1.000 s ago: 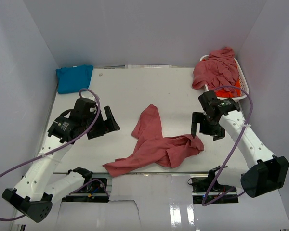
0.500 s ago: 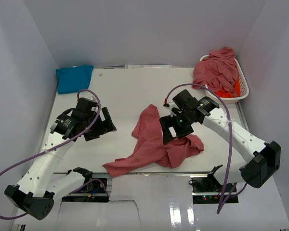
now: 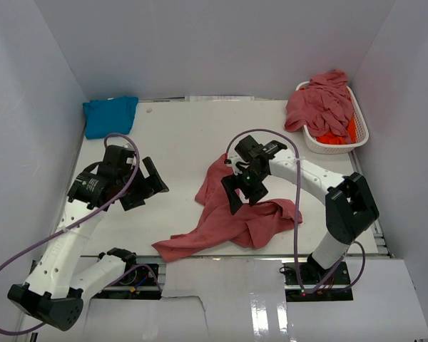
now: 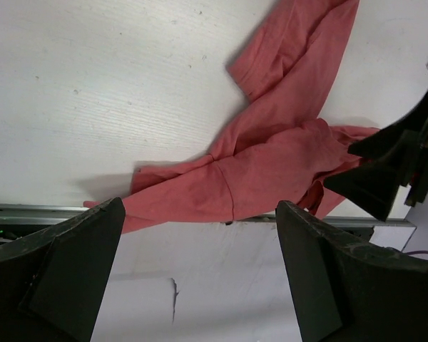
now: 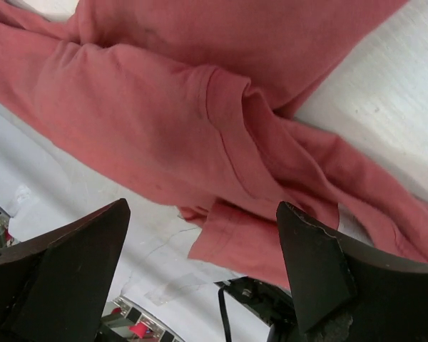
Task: Fold and stack the t-shirts
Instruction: Flatten out the tshirt
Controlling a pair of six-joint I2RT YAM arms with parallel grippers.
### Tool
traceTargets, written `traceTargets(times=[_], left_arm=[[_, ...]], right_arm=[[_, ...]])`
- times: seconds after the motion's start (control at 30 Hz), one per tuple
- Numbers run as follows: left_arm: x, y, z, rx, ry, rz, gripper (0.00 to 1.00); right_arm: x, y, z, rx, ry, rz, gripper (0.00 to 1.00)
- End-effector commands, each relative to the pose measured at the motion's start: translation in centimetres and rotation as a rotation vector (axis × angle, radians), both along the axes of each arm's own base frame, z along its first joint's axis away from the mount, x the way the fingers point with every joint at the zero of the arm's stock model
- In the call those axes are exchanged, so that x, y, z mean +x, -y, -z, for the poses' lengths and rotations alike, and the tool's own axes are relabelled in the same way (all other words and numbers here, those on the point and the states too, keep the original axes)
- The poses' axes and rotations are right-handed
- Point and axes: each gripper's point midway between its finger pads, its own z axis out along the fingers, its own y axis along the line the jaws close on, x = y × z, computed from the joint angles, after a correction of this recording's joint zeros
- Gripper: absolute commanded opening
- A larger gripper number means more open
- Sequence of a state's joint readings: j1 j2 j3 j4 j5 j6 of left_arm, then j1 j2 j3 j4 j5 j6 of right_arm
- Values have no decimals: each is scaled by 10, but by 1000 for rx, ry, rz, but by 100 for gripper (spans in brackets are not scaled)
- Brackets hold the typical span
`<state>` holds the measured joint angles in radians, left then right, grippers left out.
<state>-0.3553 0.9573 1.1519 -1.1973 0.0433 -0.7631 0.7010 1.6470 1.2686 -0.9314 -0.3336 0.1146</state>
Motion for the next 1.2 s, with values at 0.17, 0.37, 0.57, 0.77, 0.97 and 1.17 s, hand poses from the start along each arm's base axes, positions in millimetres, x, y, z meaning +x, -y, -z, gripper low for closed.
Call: traceTargets(times=[0.17,0.37,0.57,0.77,0.97,1.17], left_arm=[[-10,-1,-18,-41,24,-25,98],[-14,-3,-21,-48,23,-36,98],[-14,-4,-21,-38,24,-38,98],[-12,-4,-17,-31,11,-36,98],[-12,-4,-15,-30,8,-32,98],[-13,-4,-15,-27,13,-30,98]], right_arm=[[31,-36,3,103,56,-82,89],[40,-51,8,131,42,-95,88],[34,-51,12,135,16,-105,68],[18,-42,22,114,-18,-108,68],[4,-36,32,89,-49,-122,47],[13,-47,22,113,-9,-109,8]])
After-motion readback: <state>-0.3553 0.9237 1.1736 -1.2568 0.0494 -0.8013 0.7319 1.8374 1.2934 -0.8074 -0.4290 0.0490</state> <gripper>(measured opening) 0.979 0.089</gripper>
